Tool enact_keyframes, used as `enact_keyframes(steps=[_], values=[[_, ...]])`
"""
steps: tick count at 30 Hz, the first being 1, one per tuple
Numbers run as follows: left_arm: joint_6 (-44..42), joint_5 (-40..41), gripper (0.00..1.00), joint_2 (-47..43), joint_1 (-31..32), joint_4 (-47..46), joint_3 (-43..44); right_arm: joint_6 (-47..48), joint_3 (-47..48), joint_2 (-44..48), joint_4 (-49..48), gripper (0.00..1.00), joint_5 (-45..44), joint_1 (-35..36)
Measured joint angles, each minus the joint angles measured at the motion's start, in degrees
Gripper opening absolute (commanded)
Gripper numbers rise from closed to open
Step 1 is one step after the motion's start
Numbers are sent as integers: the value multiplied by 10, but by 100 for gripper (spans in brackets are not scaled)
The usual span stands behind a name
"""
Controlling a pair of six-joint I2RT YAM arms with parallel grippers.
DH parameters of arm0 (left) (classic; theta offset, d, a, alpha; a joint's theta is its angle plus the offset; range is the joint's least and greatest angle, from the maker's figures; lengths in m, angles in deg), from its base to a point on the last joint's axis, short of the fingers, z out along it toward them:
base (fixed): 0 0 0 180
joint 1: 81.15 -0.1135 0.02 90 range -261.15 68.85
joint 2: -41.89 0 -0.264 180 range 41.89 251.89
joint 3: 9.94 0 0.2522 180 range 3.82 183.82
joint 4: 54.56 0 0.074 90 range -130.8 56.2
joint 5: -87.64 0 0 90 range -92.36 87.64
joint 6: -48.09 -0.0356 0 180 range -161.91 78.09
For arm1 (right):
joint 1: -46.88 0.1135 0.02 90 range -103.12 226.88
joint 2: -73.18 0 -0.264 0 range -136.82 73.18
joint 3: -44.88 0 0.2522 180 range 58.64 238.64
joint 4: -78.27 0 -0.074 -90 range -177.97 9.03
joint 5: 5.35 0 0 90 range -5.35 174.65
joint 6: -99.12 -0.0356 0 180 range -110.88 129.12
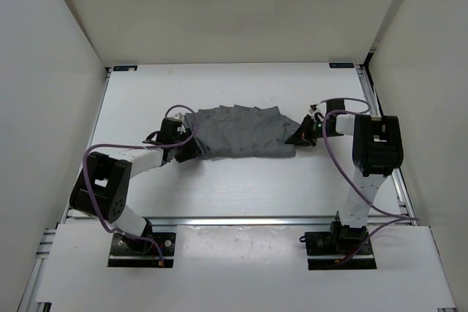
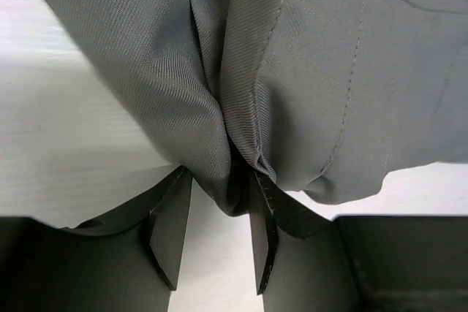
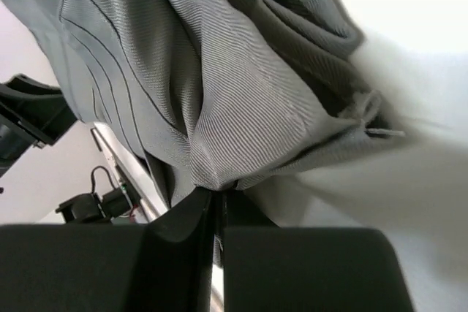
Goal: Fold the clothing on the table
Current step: Fold the skirt
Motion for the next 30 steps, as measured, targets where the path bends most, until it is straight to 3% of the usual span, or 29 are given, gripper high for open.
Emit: enact_keyframes(steps=[6,14,23,30], values=[[15,-11,49,21,61,-41,4,-3,-80,136,72,0,-105,-24],[34,-47,49,39,123,-62,11,0,-93,243,144,0,-211,-34],[39,-64,49,39,125,-59,11,-26,38,237,172,0,-233,146],[39,-76,48,39,121,-54,10,-50,177,116,164,1,-193,272]])
